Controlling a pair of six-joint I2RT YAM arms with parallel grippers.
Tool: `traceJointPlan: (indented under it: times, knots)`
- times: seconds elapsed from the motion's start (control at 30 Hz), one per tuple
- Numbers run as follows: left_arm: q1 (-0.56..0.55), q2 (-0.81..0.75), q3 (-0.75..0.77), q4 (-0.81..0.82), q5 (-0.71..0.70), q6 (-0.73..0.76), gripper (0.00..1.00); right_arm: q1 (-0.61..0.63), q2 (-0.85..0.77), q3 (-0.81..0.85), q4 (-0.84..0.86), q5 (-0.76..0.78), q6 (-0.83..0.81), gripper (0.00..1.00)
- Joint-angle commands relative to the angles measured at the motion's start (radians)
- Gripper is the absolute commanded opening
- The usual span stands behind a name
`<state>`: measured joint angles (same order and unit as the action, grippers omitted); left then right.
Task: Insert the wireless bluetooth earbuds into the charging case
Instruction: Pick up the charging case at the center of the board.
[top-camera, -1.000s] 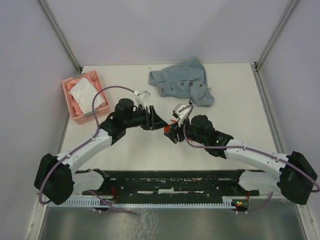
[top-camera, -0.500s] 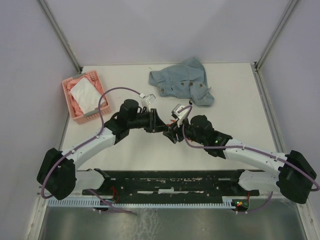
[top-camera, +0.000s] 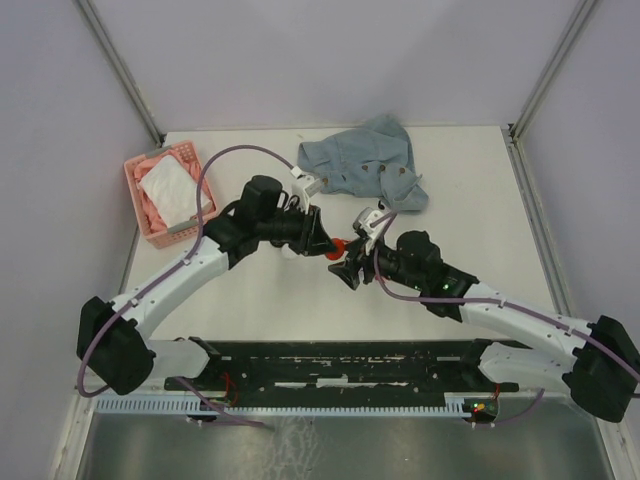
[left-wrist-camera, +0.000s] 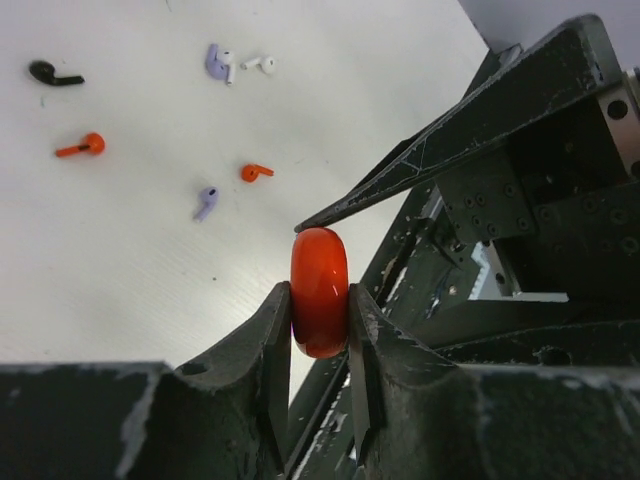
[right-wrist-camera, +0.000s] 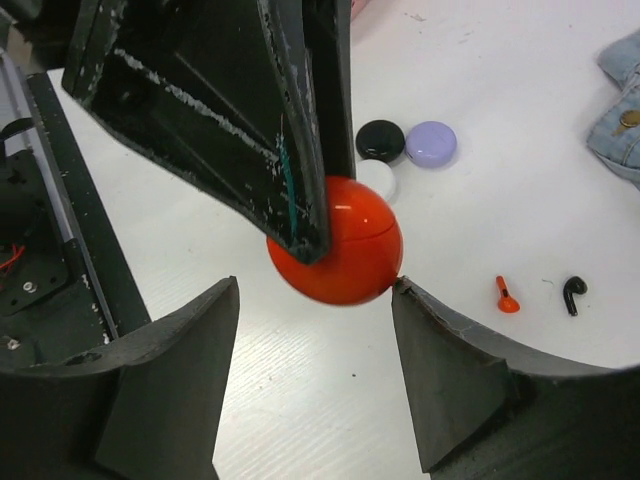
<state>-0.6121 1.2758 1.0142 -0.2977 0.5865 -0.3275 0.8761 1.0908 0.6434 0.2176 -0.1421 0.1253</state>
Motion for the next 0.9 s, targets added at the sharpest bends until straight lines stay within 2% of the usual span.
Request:
traceJointPlan:
  times: [0.0,0.1,0.33,0.43,0.6,0.87]
  knots:
    - [0.002,0.029,0.121,-0.173,0.043,0.238,0.09,-0.04,-0.055,-0.004,-0.004,-0.128,-0.004,0.72]
    - [0.001,0.027,0.156,-0.22,0.068,0.313,0.09,-0.071,-0.09,-0.01,-0.024,-0.177,-0.005,0.76]
    - [0.0,0.018,0.225,-0.362,0.139,0.521,0.09,-0.116,-0.15,-0.004,-0.062,-0.272,-0.062,0.77]
    - [-0.001,0.019,0.253,-0.42,0.17,0.608,0.09,-0.123,-0.145,0.03,-0.119,-0.318,-0.117,0.84]
    - [-0.004,0.013,0.276,-0.484,0.177,0.676,0.03,-0.124,-0.082,0.171,-0.311,-0.385,-0.234,0.84]
    - [-0.028,-0.027,0.256,-0.491,0.154,0.711,0.03,-0.128,-0.025,0.268,-0.349,-0.521,-0.27,0.81]
